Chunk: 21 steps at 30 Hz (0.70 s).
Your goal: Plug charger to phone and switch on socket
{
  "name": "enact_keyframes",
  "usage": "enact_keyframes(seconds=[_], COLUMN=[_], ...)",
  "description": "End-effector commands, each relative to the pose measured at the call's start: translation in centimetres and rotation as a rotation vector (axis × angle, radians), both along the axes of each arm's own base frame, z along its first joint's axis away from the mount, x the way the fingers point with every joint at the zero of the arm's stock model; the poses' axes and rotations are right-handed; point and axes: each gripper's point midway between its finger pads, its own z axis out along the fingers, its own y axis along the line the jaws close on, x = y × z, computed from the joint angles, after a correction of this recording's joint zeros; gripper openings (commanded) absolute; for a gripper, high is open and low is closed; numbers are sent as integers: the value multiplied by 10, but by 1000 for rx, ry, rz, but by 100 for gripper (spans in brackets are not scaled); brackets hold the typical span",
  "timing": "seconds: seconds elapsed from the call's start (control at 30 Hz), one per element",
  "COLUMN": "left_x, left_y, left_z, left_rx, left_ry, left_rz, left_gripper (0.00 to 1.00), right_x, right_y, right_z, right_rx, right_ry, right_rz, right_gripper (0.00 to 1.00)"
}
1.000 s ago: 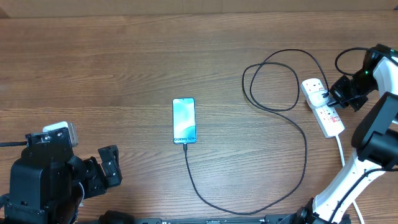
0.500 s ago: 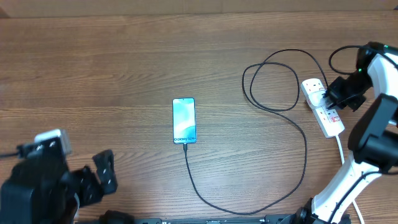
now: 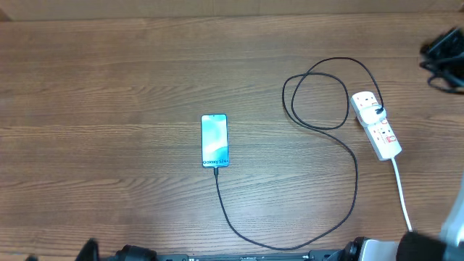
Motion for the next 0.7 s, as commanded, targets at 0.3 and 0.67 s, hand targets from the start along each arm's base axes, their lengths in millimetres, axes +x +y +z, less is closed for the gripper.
enact_keyframes(seconds=[0.3,0.67], left_x=[-91,-128], left_y=[17,0], left_z=[-17,-23], left_rx=[-71,-44], left_ry=[-321,-440], left_rz=[157,376], left_gripper=[100,100], right_x=[-69,-112], right_y=[91,79], right_z=[221,197], right_rx=[-177,-434], right_ry=[-770,-636], right_rz=[231,61], right_gripper=[4,8])
